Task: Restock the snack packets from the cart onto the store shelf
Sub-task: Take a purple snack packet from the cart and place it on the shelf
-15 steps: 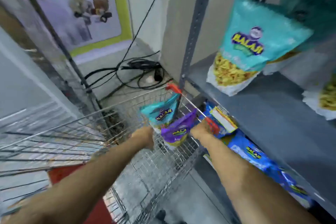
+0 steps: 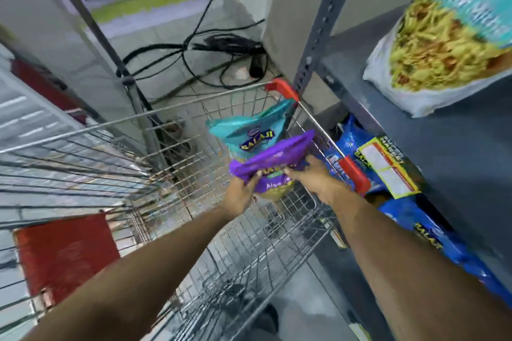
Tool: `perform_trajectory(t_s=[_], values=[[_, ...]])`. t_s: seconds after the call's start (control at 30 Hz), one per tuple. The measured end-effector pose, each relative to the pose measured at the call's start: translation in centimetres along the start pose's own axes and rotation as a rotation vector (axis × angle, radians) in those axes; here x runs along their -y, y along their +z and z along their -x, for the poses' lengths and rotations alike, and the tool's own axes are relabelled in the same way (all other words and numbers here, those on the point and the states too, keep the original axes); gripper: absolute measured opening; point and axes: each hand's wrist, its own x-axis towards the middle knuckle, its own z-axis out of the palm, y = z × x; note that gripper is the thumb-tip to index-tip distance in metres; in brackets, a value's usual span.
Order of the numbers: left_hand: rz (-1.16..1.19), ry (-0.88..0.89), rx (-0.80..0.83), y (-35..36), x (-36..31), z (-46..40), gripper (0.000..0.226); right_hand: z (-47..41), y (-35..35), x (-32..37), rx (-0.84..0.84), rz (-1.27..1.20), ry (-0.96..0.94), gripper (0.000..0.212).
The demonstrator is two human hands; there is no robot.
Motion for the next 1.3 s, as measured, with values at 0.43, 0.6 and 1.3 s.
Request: perform_trajectory(t_s=[0.43, 0.6, 1.3], values=[[-0.125, 0.234, -0.075, -10.4, -12.9, 5.0, 0.071, 13.5, -3.2, 12.2, 0.077, -0.485, -0.343, 0.011], [-0.164, 0.417, 0.007, -10.8, -21.0, 8.1, 0.082, 20.8, -8.7, 15.0, -0.096, -0.532, -0.481, 0.010], [-0.303, 0.995, 0.837, 31.1, -40.7, 29.8, 0.072, 50.0, -37.7, -12.0, -1.235, -0.649, -0.461, 0.020]])
